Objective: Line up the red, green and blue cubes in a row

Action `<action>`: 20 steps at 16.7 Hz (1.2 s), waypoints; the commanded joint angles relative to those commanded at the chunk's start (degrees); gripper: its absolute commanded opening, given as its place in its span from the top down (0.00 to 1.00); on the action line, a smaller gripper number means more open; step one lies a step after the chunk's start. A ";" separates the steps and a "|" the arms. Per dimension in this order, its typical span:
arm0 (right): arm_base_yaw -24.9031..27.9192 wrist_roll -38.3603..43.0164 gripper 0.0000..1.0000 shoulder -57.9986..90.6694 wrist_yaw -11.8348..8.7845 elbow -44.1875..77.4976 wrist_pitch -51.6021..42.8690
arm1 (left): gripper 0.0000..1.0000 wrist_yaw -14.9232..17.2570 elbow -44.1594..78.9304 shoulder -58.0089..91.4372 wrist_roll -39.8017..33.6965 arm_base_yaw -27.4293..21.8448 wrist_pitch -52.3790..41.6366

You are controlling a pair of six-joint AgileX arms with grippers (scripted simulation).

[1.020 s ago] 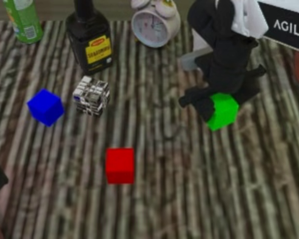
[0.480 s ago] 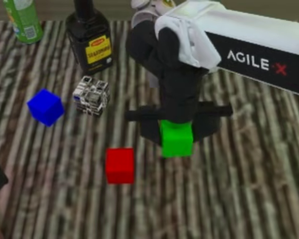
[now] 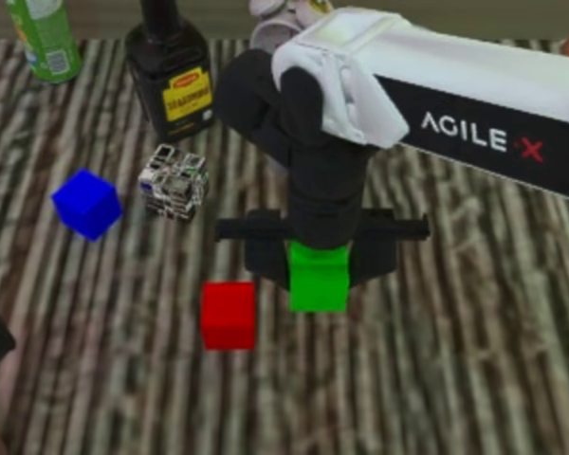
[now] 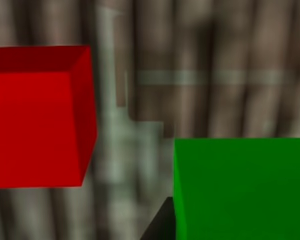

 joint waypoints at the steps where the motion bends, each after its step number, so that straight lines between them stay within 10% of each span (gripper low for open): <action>1: 0.03 -0.04 1.00 0.03 0.00 -0.18 0.19 | 0.00 0.00 0.00 0.00 0.00 0.00 0.00; 13: 0.43 0.18 1.00 3.24 0.11 -10.70 13.99 | 0.00 0.00 0.00 0.00 0.00 0.00 0.00; 20: 0.43 0.18 0.47 3.24 0.11 -10.70 13.99 | 0.00 0.00 0.00 0.00 0.00 0.00 0.00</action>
